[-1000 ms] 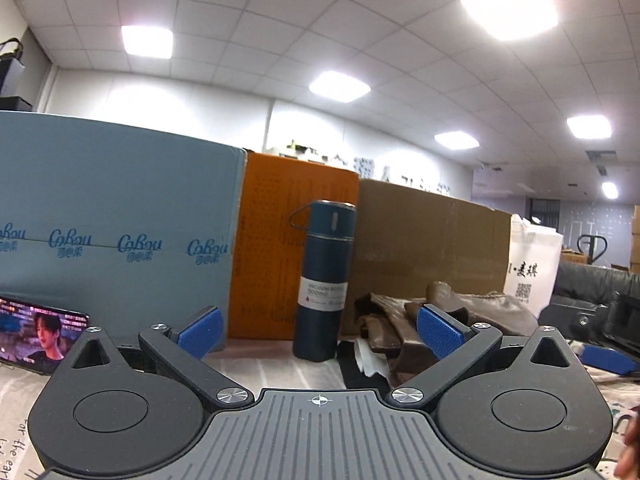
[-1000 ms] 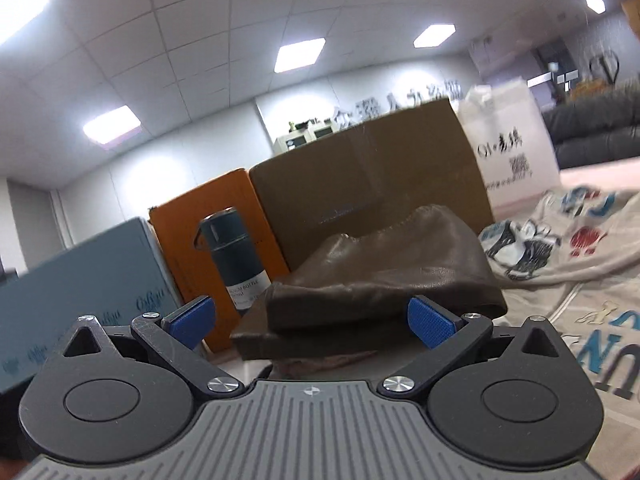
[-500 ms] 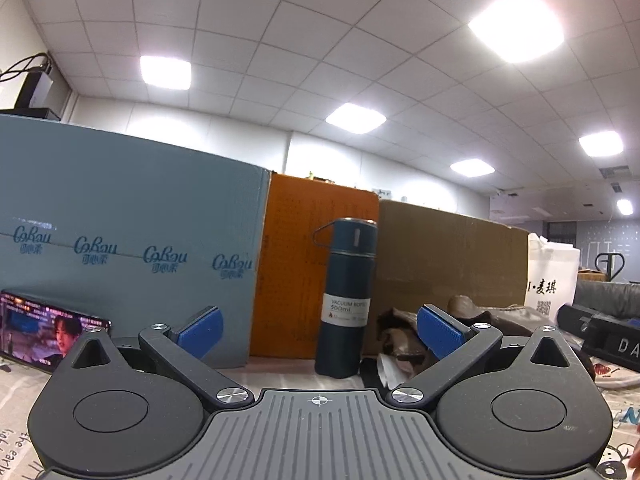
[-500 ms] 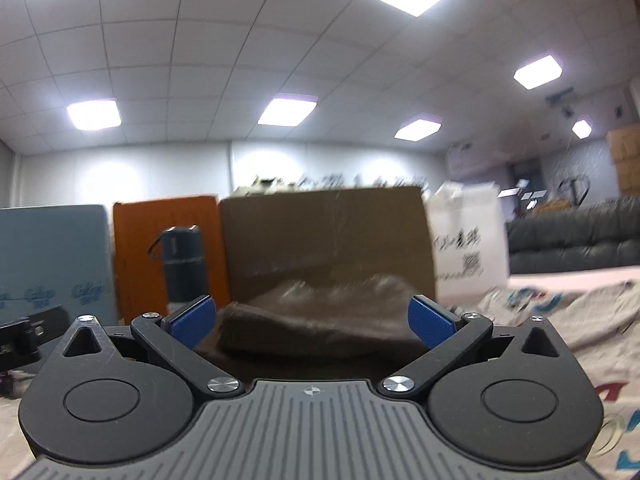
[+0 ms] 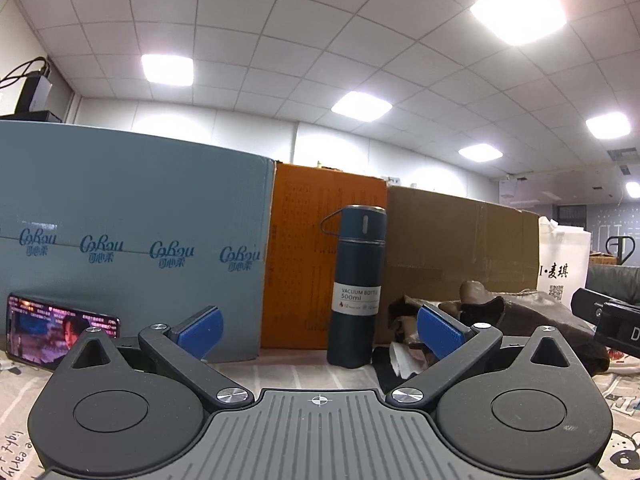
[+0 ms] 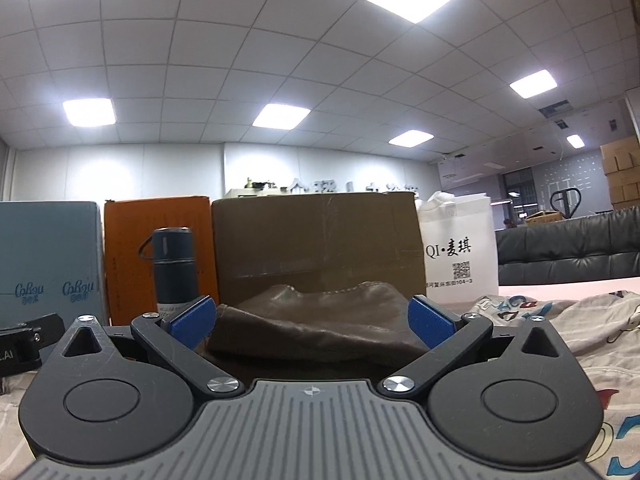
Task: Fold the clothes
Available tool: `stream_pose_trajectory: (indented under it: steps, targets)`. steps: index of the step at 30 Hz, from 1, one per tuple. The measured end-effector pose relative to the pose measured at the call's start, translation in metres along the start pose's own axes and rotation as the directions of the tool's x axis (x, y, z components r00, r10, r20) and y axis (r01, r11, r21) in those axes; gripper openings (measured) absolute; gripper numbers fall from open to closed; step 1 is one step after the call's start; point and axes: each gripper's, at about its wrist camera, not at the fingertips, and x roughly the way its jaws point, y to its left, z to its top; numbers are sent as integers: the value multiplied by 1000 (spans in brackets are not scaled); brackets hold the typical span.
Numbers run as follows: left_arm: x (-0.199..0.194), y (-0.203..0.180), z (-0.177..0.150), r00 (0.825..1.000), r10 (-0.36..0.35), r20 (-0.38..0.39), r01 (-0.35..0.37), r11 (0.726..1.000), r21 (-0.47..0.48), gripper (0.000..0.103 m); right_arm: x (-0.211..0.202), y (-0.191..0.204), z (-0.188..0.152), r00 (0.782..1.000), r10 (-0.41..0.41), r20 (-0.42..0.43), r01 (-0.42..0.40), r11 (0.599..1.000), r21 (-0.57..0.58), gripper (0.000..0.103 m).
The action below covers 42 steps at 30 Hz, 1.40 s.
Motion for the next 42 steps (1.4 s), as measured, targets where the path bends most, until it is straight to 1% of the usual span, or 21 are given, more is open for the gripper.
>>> stream_pose_trajectory:
  steps: [5, 16, 42]
  targets:
    - [-4, -4, 0, 1000, -4, 20, 4, 1000, 28, 103, -5, 3, 0, 999, -19, 29, 20, 1000, -17, 103]
    - [-8, -6, 1, 999, 8, 38, -10, 997, 70, 103, 2, 5, -1, 1000, -17, 4, 17, 999, -37, 103]
    - [-6, -3, 2, 999, 9, 38, -12, 998, 69, 103, 6, 2, -1, 1000, -17, -9, 16, 999, -29, 103]
